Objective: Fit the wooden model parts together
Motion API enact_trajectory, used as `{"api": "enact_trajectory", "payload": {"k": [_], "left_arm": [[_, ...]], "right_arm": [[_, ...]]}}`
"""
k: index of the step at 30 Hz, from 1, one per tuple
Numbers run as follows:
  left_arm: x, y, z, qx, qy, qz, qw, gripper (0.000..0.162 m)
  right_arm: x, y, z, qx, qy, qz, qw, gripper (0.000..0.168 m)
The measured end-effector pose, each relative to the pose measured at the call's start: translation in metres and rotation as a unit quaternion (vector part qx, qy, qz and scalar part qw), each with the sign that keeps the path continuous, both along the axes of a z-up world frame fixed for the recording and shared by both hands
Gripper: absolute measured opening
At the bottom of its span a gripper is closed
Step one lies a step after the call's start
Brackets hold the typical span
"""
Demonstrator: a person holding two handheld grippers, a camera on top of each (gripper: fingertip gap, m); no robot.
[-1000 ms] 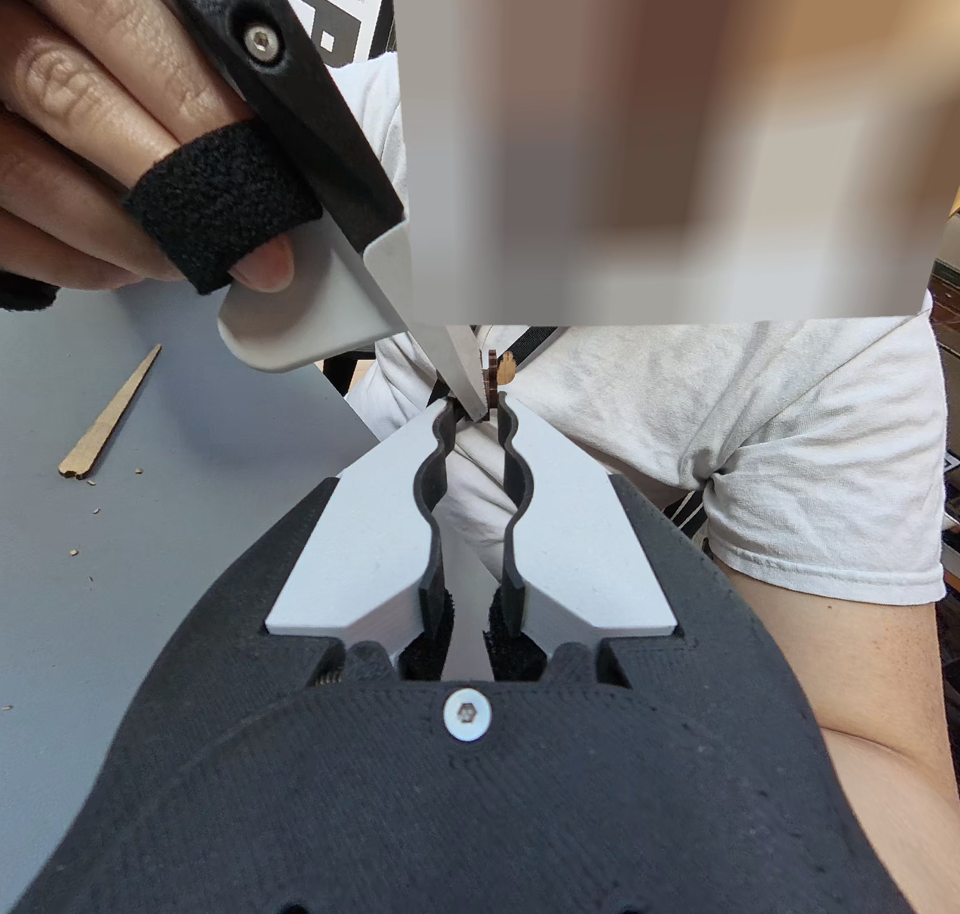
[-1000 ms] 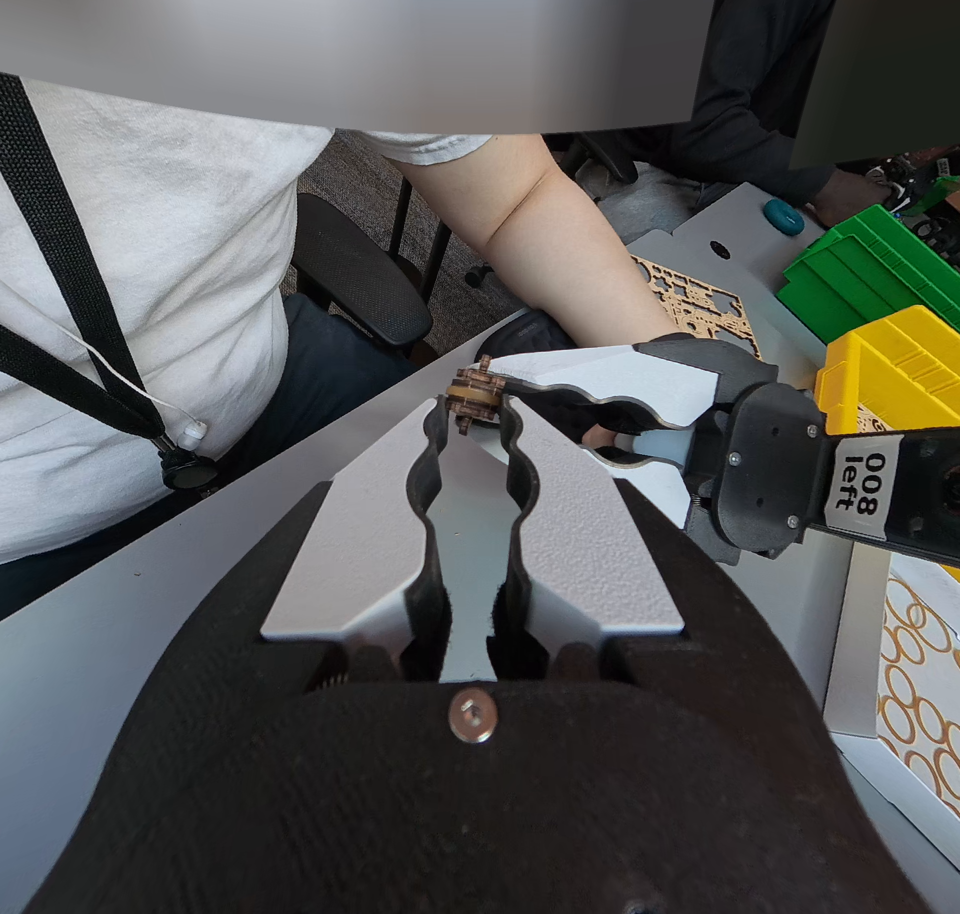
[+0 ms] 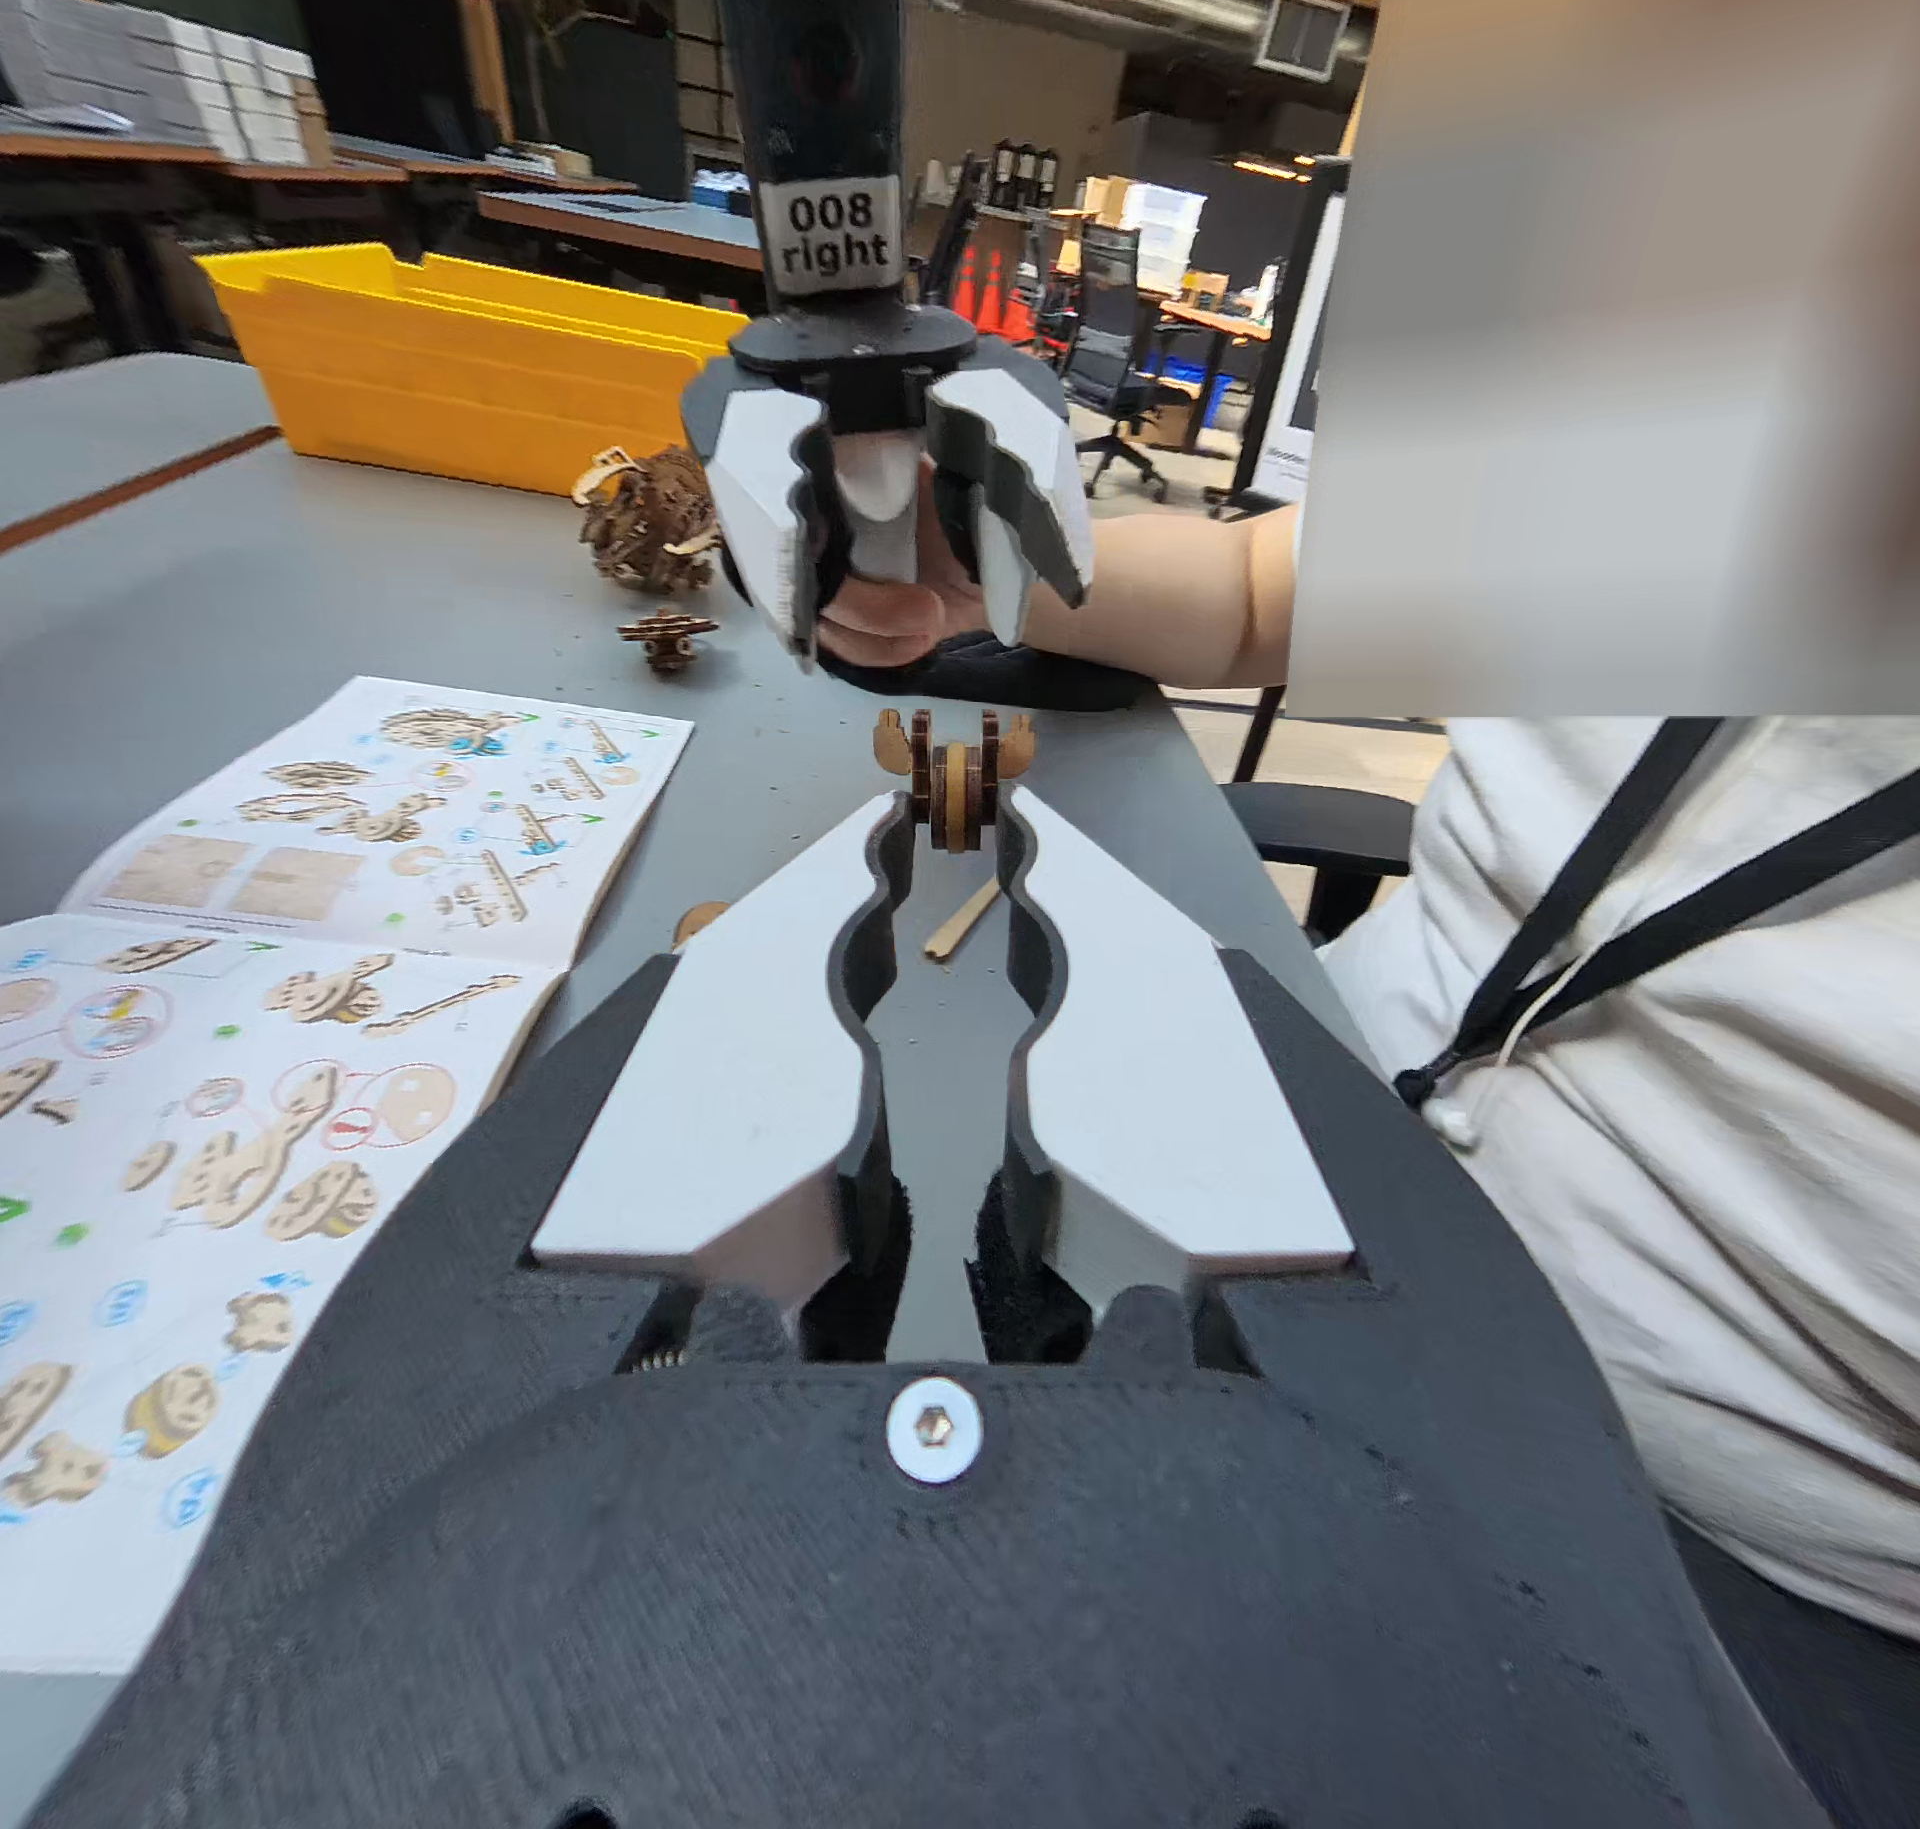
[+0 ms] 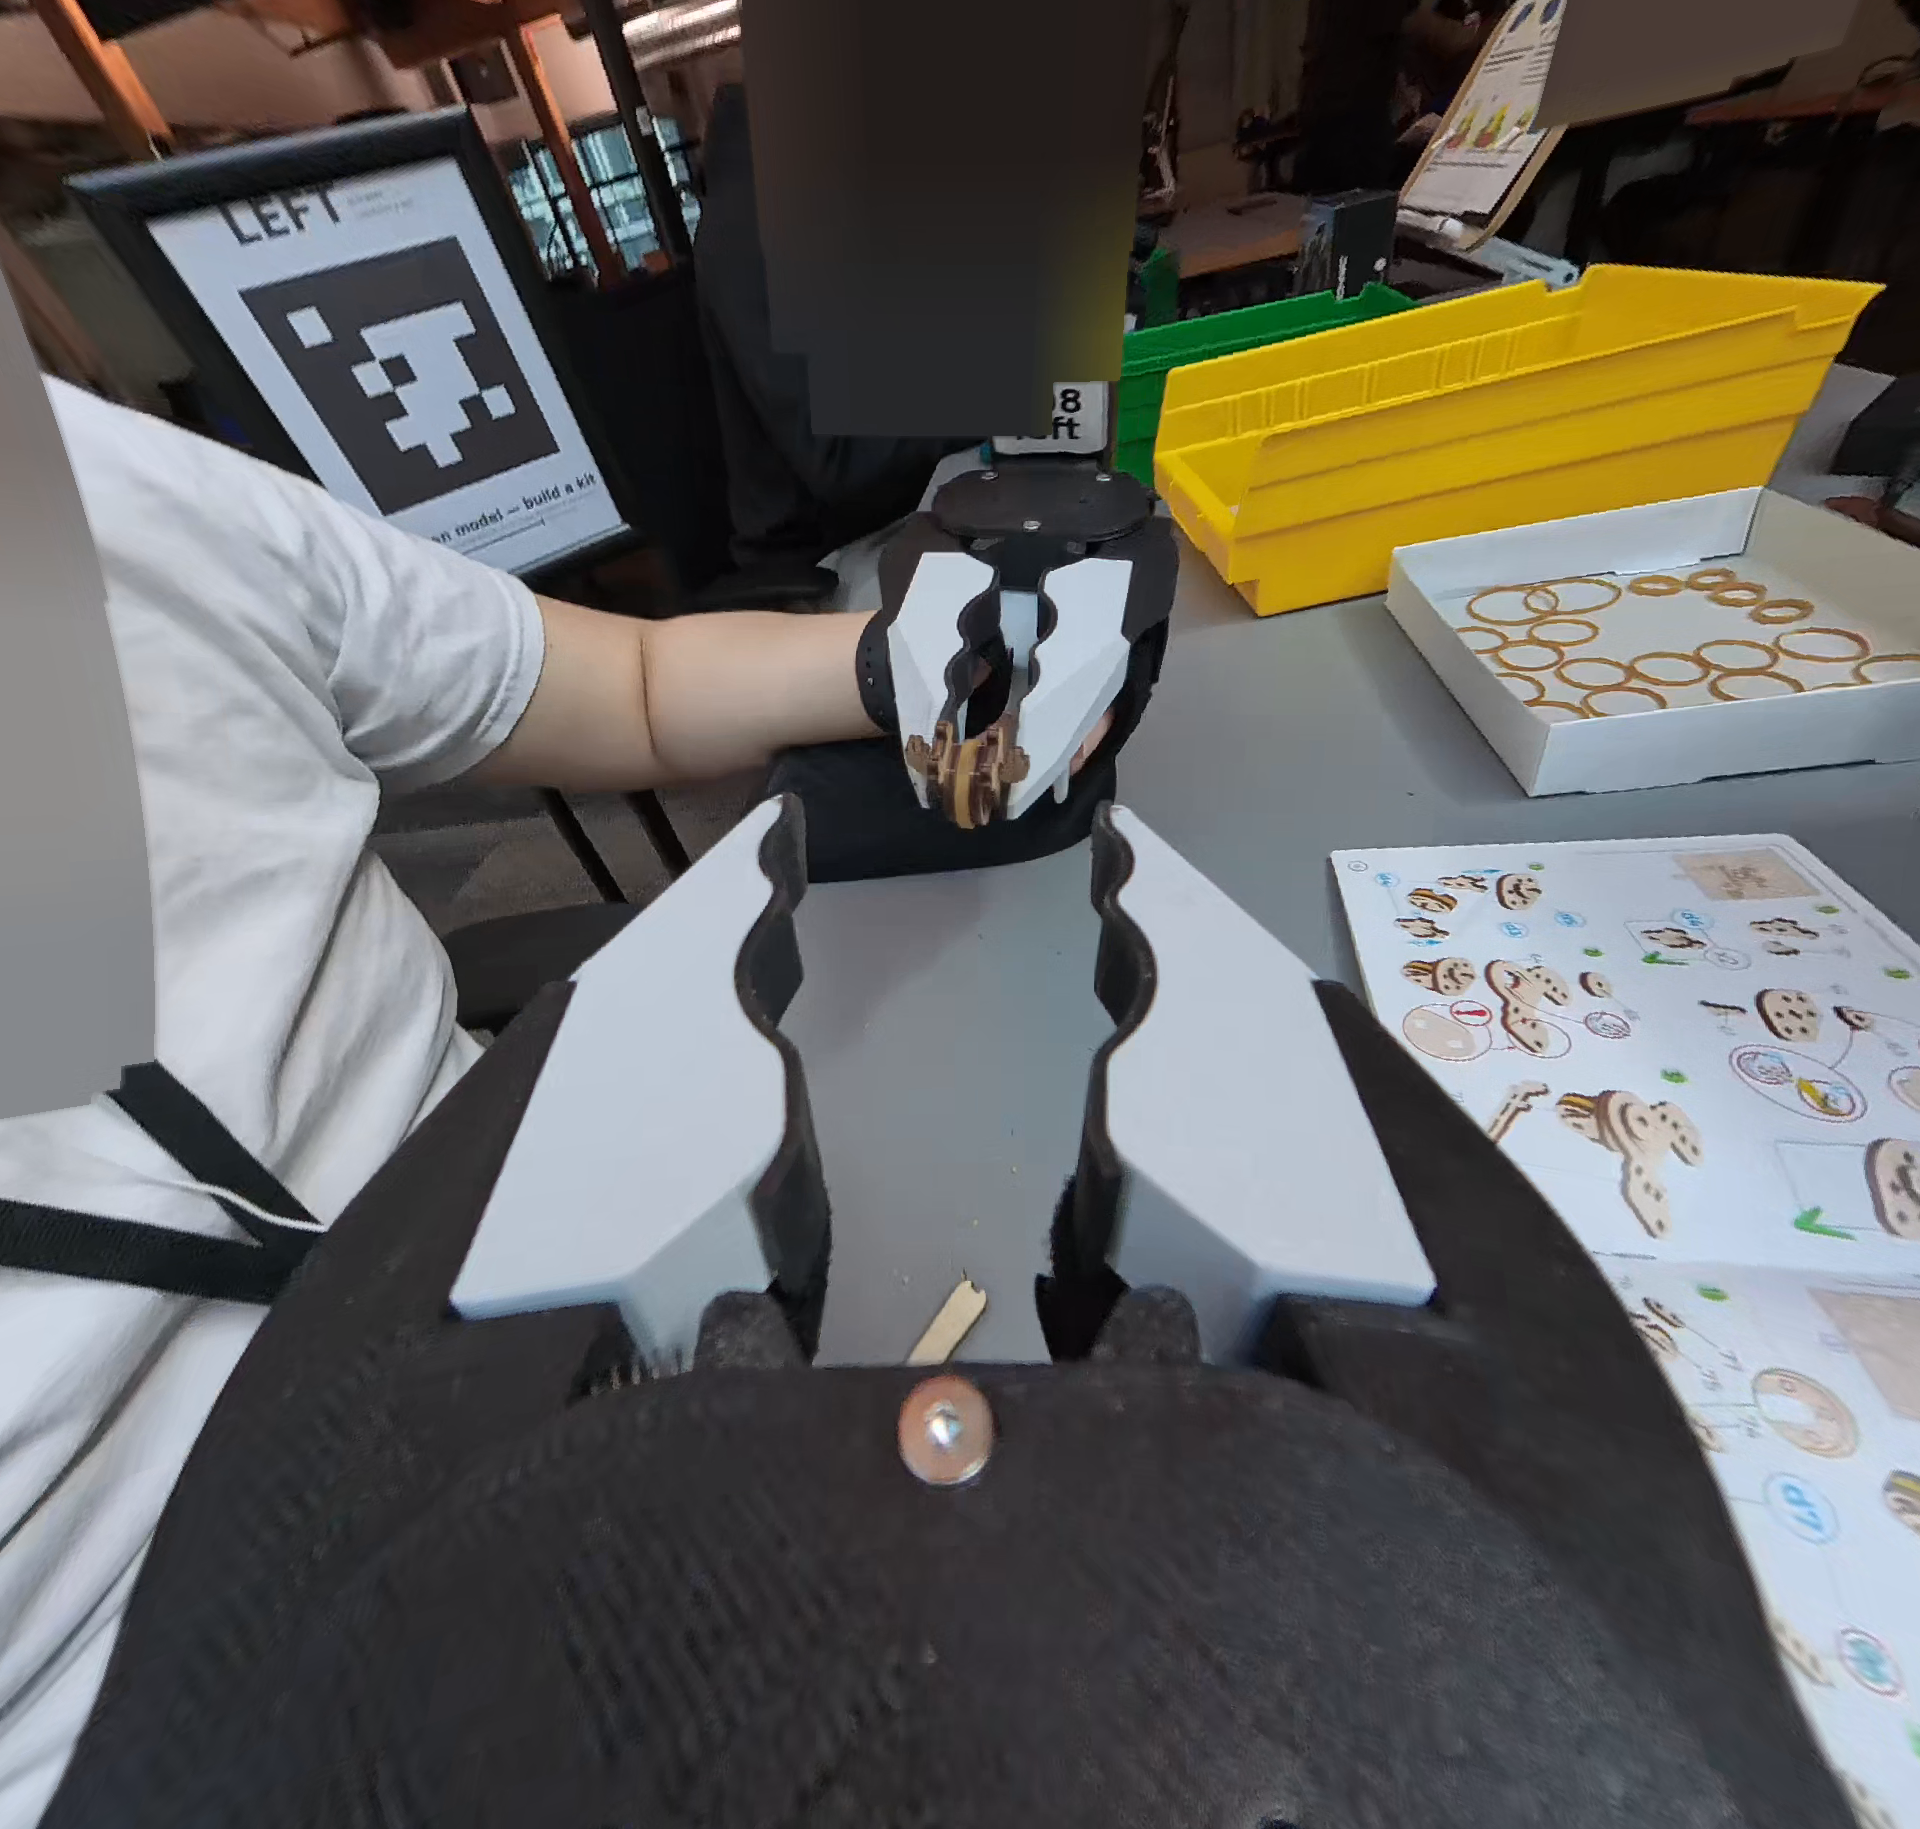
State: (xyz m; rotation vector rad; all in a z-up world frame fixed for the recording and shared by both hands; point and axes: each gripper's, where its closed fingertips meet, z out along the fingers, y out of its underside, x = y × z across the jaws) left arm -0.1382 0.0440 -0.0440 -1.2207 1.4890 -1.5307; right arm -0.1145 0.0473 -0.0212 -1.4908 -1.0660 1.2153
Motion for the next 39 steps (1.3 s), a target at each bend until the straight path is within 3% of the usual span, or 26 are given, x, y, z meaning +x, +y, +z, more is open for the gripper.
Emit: {"api": "enact_trajectory", "payload": {"k": [2,5,11,23,27,39], "left_arm": [[0.004,0.009,0.001,0.053,-0.009,0.053,0.997,0.013],[0.01,0.011,0.0,0.144,-0.014,0.102,0.984,0.013],[0.018,0.0,0.012,0.273,-0.062,0.151,0.948,0.013],[0.016,-0.016,0.017,0.288,-0.097,0.122,0.945,0.014],[0.014,-0.021,0.02,0.295,-0.115,0.116,0.942,0.013],[0.013,-0.035,0.019,0.359,-0.145,0.094,0.917,0.013]], "right_arm": [[0.001,0.005,-0.007,-0.001,0.004,-0.039,0.999,0.044],[0.004,0.011,-0.011,0.062,-0.034,-0.077,0.994,0.044],[-0.009,-0.006,-0.004,0.175,-0.05,-0.071,0.981,0.025],[-0.012,-0.012,-0.006,0.252,-0.078,-0.065,0.962,0.019],[-0.014,-0.02,-0.006,0.256,-0.071,-0.043,0.963,0.0],[-0.013,-0.035,-0.005,0.32,-0.077,-0.021,0.944,0.006]]}}
